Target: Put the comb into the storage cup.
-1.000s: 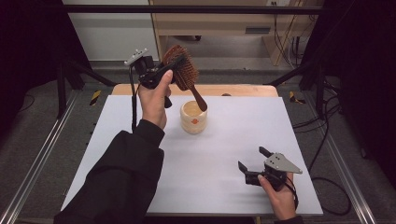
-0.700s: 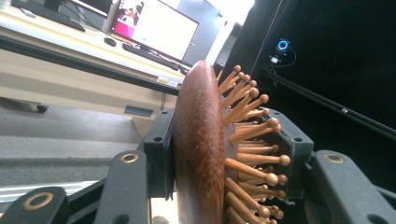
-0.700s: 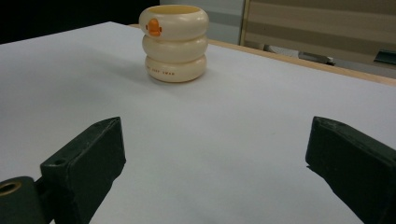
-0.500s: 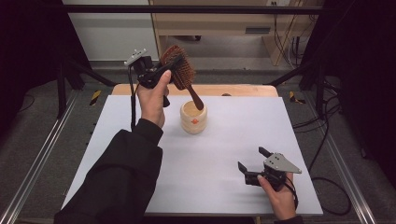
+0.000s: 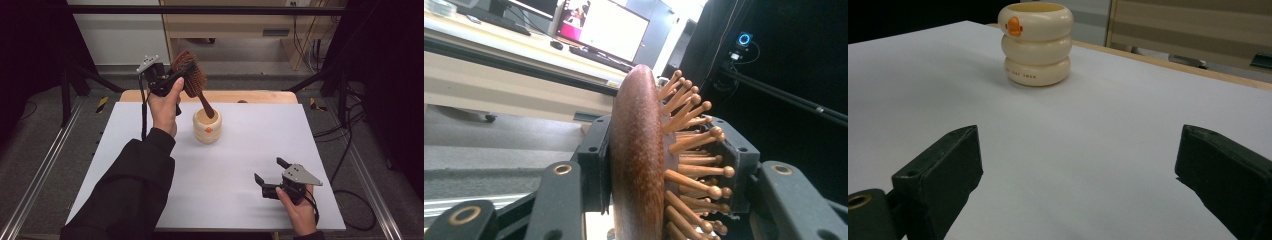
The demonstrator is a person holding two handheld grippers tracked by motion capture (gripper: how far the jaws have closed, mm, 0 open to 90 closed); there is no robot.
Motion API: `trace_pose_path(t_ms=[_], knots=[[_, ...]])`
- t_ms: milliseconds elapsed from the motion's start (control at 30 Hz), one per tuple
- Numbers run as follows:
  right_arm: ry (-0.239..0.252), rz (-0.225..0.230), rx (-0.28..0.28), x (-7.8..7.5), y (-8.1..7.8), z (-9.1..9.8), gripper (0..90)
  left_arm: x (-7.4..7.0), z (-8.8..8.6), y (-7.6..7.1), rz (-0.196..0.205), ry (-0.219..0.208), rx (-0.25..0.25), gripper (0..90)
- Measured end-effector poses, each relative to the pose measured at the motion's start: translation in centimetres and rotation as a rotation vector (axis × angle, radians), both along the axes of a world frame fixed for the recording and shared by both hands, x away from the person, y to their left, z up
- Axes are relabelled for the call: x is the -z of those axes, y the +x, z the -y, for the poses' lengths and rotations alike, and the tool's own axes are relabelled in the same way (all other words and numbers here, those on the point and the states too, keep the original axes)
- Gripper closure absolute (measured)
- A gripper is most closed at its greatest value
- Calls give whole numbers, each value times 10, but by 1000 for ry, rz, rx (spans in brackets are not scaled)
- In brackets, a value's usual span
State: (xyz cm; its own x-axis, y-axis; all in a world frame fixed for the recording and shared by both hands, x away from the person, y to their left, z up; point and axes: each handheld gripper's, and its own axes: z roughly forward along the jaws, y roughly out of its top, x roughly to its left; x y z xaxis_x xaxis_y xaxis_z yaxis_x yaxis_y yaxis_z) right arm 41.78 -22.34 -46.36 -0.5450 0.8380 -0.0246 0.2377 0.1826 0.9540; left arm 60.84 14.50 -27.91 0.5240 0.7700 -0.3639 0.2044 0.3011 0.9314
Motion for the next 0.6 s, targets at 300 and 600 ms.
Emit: trace_pose_path(t_ms=[300, 600], knots=[[-4, -4, -3, 1, 0, -1, 52, 8, 2, 3, 0, 9, -13, 503], [0, -11, -7, 2, 2, -2, 54, 14, 7, 5, 5, 24, -10, 503]])
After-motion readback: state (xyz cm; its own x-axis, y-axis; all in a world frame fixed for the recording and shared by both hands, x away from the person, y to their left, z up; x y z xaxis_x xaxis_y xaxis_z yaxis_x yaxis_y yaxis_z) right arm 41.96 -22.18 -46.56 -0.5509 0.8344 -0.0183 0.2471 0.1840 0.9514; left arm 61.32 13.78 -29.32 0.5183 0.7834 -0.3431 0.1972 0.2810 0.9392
